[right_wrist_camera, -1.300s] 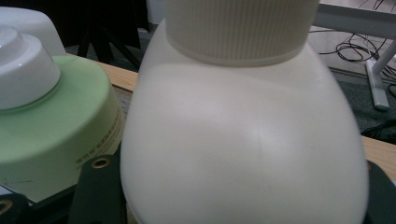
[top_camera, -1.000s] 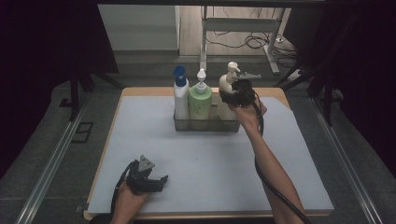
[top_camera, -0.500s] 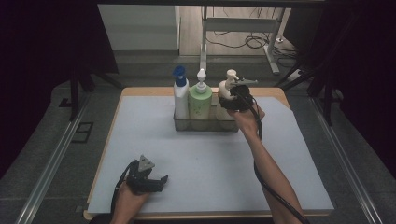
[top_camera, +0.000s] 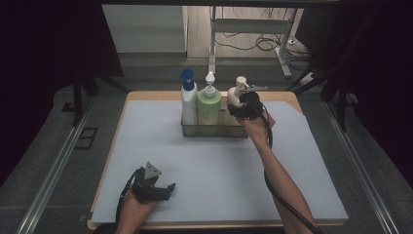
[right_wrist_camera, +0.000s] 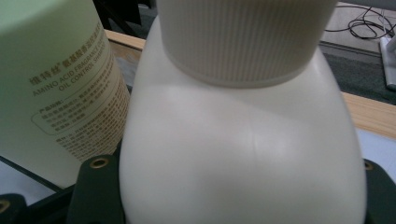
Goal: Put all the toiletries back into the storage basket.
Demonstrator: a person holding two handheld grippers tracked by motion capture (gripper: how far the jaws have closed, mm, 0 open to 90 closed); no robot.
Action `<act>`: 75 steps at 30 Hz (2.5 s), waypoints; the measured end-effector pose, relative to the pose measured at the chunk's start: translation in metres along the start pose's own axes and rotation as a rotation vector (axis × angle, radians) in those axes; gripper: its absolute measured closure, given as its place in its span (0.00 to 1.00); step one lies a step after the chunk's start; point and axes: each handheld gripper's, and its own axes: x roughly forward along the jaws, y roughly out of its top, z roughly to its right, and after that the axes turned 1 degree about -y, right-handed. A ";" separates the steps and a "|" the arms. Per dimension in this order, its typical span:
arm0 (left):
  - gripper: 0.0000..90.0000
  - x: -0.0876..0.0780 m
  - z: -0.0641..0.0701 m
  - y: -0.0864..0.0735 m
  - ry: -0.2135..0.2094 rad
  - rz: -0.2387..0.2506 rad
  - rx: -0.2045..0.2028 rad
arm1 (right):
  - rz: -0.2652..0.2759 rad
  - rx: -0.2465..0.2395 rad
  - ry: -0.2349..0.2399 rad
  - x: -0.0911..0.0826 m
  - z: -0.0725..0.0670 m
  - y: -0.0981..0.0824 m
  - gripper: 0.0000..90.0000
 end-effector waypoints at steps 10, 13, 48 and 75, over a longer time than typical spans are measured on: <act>0.13 0.000 0.000 0.000 0.000 0.000 0.001 | -0.010 -0.016 0.021 0.001 0.004 0.001 0.38; 0.13 0.000 0.000 0.000 0.000 0.000 0.001 | -0.007 -0.022 0.027 0.000 0.005 0.000 0.38; 0.13 0.000 0.000 0.000 0.001 0.001 0.000 | 0.019 -0.059 0.065 -0.045 0.016 -0.015 0.36; 0.13 0.000 0.000 0.000 0.001 0.001 0.000 | -0.054 -0.056 0.057 -0.065 0.040 -0.036 0.82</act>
